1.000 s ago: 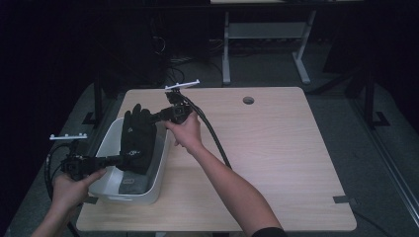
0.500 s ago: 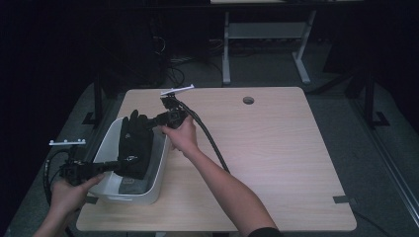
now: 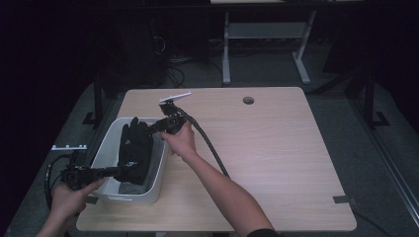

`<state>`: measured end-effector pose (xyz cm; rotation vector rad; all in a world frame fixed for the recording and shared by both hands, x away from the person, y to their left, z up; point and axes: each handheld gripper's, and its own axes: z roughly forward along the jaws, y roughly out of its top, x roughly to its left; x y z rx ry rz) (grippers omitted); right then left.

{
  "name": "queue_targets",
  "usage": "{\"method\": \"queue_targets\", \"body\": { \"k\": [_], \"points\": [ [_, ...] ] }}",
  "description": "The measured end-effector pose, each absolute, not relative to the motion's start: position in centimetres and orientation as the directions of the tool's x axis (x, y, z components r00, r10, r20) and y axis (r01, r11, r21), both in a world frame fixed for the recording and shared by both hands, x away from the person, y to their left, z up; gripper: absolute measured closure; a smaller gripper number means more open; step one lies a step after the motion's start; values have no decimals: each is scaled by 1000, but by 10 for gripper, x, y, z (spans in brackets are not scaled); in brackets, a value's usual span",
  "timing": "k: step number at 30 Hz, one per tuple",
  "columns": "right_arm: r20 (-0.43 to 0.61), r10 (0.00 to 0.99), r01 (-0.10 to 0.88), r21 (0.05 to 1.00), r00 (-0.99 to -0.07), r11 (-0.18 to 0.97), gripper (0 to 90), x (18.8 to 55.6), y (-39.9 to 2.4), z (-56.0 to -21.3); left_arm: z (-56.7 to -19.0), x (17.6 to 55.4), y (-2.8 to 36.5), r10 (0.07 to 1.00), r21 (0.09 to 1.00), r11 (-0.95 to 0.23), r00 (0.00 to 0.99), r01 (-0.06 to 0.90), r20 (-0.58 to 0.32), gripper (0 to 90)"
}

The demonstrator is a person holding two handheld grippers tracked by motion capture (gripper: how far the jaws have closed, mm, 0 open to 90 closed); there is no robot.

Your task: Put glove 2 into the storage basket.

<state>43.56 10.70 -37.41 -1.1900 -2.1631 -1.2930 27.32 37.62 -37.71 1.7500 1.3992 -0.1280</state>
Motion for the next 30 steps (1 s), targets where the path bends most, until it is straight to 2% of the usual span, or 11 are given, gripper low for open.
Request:
{"method": "queue_targets", "body": {
  "k": [15,30],
  "points": [
    [655,502,819,515,-566,251,810,437,109,-391,-389,276,379,735,501,-2,341,865,-586,767],
    [656,514,828,503,-553,248,739,440,103,-395,-390,277,382,747,490,1,325,872,-580,659]
  ]
}}
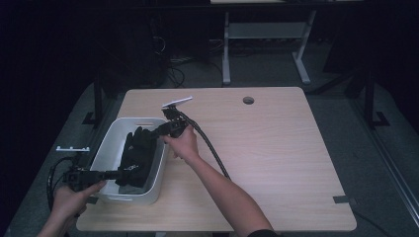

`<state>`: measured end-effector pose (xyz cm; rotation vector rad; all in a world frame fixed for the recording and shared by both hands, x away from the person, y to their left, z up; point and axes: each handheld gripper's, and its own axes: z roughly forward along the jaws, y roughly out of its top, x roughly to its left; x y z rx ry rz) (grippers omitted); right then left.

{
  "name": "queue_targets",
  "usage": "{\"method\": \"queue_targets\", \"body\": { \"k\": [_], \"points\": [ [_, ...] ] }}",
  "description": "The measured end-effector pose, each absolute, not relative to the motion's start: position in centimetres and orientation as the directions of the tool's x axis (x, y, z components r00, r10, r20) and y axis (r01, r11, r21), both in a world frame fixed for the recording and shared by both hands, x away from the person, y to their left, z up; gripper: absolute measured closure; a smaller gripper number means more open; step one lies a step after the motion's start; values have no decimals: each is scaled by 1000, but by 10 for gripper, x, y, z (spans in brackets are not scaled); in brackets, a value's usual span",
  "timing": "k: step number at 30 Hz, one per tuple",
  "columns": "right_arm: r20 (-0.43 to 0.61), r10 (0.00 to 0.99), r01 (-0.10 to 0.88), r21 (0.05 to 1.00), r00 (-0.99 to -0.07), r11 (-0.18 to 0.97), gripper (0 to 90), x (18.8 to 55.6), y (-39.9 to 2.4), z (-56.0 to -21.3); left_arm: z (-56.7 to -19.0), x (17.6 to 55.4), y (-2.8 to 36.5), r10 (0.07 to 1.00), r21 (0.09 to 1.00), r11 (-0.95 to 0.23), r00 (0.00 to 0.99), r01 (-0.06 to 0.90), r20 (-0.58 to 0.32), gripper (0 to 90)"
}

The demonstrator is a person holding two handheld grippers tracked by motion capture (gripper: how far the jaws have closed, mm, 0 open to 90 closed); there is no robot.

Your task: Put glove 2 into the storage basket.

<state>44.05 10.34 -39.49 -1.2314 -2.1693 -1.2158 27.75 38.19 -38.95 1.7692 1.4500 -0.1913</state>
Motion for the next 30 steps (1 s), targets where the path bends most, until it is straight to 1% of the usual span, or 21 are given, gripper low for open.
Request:
{"method": "queue_targets", "body": {
  "k": [8,13,25,30],
  "points": [
    [665,503,829,504,-552,243,726,440,99,-390,-385,281,386,757,506,4,328,863,-566,639],
    [670,496,827,513,-552,229,715,440,92,-386,-378,282,386,757,513,25,319,858,-571,632],
    [696,470,831,524,-543,185,681,443,74,-375,-362,286,381,746,554,30,350,832,-567,612],
    [704,459,831,530,-543,171,656,443,67,-372,-356,288,375,739,564,32,361,825,-569,589]
  ]
}}
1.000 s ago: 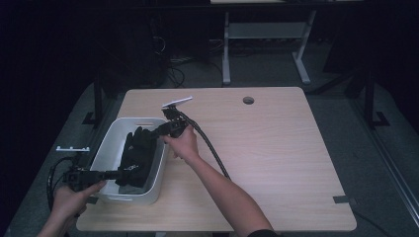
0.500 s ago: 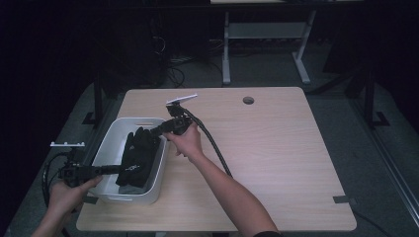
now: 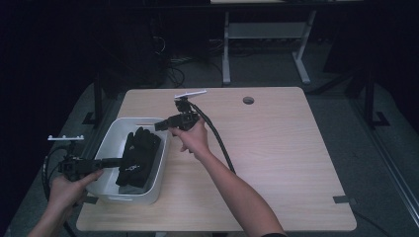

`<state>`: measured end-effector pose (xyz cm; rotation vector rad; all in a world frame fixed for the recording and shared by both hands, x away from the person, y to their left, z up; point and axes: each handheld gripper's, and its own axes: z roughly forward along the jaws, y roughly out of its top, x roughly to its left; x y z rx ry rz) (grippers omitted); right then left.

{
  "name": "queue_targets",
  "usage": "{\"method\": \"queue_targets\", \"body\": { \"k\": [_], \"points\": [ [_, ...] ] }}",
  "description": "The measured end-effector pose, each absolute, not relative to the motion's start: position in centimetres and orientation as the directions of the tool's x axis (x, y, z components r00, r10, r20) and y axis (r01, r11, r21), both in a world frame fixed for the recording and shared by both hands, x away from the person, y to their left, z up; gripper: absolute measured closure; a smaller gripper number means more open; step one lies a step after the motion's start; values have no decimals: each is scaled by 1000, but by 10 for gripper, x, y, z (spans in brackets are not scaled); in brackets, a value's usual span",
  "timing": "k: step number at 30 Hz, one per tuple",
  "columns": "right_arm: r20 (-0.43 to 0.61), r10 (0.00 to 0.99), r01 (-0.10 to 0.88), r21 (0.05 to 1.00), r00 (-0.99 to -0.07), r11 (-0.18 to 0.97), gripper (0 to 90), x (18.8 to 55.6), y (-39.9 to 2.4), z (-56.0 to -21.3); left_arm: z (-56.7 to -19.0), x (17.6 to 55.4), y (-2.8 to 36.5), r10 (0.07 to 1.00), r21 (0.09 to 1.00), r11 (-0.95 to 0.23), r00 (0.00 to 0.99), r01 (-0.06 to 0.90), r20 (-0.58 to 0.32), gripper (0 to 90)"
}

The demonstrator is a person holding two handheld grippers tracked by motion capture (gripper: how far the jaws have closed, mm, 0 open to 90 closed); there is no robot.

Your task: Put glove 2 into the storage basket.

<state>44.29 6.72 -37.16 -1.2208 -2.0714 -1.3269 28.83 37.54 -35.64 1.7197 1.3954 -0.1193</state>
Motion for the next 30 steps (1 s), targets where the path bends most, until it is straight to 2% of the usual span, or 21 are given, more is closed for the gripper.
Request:
{"method": "queue_targets", "body": {
  "k": [6,18,30],
  "points": [
    [717,437,830,535,-543,155,611,441,59,-368,-350,291,367,726,573,25,379,819,-574,583],
    [728,431,832,543,-533,112,586,441,36,-361,-344,298,350,716,583,-9,412,812,-563,573],
    [729,434,831,548,-529,92,545,439,14,-355,-340,302,332,699,589,-42,444,807,-560,510]
  ]
}}
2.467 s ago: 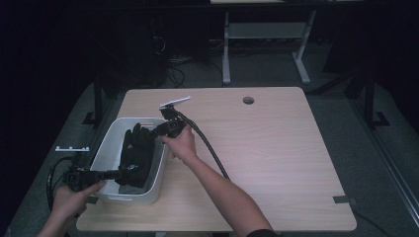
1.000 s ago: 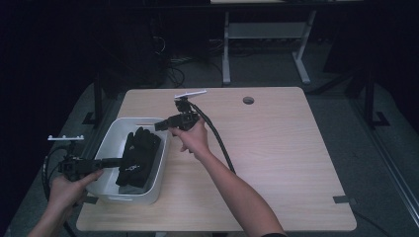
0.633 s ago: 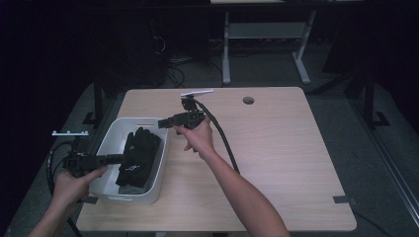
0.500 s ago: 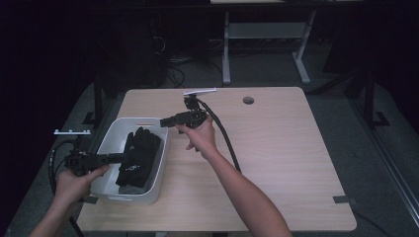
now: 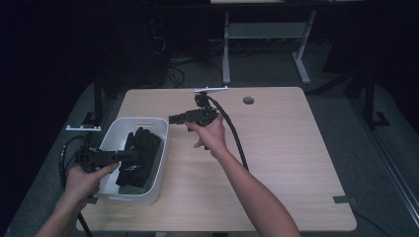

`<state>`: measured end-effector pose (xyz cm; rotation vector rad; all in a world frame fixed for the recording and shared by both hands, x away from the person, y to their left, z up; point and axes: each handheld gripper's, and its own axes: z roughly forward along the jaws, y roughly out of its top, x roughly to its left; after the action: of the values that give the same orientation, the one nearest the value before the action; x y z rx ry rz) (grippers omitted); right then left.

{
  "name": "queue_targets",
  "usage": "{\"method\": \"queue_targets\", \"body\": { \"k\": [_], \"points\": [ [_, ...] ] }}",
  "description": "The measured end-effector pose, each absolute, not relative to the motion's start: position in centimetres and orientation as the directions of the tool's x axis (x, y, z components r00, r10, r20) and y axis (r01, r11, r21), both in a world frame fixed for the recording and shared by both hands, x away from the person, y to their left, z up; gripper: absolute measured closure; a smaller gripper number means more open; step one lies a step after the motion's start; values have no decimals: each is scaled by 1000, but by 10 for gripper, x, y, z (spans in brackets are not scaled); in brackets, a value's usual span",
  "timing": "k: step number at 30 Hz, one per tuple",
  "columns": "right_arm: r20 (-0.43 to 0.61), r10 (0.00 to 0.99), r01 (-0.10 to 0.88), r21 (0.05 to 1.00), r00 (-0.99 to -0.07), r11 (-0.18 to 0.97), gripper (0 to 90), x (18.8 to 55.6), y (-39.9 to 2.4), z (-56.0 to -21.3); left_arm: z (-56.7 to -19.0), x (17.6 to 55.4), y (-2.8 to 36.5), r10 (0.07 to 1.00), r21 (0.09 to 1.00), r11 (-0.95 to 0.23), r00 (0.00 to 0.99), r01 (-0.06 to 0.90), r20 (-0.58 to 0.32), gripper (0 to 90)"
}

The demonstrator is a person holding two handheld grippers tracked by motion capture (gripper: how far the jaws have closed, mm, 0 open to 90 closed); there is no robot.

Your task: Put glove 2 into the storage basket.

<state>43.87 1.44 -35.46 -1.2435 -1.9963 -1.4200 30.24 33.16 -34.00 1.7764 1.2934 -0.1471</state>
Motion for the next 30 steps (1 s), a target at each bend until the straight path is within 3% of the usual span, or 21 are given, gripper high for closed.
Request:
{"method": "queue_targets", "body": {
  "k": [30],
  "points": [
    [743,442,836,548,-503,29,482,433,-26,-357,-338,308,308,682,595,-52,464,802,-566,370]
  ]
}}
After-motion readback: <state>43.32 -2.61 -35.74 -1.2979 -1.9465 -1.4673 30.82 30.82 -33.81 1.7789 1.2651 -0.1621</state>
